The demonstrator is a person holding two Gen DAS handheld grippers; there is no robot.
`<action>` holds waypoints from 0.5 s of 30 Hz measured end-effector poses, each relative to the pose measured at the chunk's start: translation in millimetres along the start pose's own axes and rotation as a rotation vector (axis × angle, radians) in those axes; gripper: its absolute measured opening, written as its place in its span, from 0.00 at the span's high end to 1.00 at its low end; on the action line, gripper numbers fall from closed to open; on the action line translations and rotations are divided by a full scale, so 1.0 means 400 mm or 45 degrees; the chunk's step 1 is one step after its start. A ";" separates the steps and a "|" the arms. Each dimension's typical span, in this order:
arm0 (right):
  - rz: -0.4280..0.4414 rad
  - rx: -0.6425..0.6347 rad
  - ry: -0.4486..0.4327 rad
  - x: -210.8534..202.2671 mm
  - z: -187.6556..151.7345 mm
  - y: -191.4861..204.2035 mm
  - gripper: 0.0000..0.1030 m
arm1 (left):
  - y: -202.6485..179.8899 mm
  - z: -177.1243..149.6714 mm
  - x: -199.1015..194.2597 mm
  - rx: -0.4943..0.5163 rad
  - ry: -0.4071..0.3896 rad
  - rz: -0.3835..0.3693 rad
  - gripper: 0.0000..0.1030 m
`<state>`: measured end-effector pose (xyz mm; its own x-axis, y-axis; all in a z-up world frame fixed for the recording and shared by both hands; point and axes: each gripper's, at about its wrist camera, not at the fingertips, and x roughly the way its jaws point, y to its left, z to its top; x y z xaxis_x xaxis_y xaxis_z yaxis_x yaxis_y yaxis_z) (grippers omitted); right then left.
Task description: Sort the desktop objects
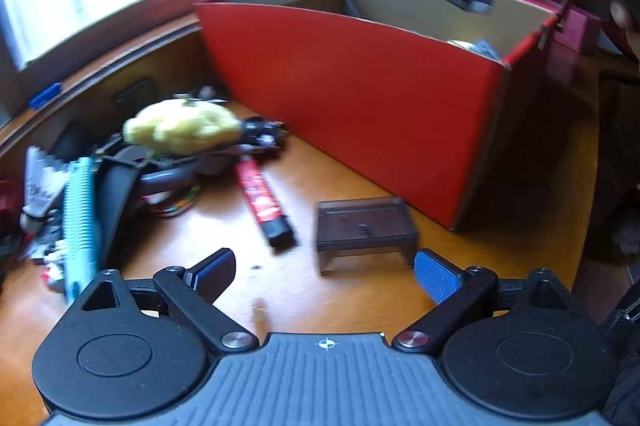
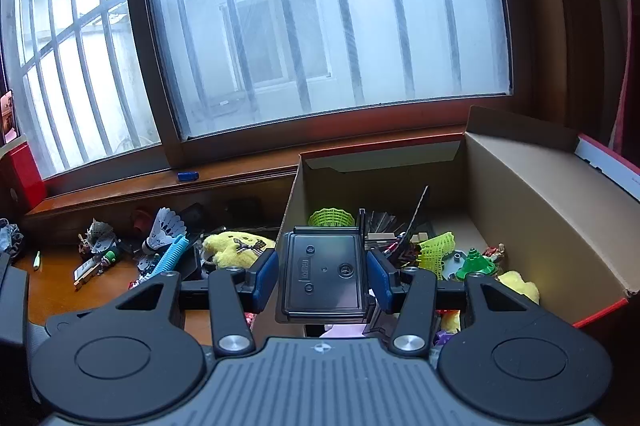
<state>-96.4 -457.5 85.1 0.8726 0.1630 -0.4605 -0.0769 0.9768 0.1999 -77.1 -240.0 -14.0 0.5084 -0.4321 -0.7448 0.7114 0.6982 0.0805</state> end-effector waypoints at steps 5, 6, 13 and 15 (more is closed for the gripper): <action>-0.022 0.001 0.009 0.000 -0.002 -0.009 0.50 | -0.019 0.010 0.024 -0.026 -0.007 -0.048 0.08; -0.027 0.002 0.010 -0.001 -0.003 -0.012 0.50 | -0.021 0.012 0.031 -0.031 -0.004 -0.051 0.12; -0.048 0.006 0.021 -0.001 -0.006 -0.032 0.50 | -0.013 0.015 0.051 -0.078 -0.001 -0.068 0.41; -0.048 0.004 0.023 0.000 -0.006 -0.035 0.50 | -0.006 0.016 0.046 -0.099 -0.002 -0.069 0.41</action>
<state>-96.3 -470.9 80.3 0.8660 0.1282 -0.4833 -0.0424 0.9819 0.1845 -66.3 -253.2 -23.6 0.4708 -0.4715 -0.7457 0.6984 0.7156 -0.0116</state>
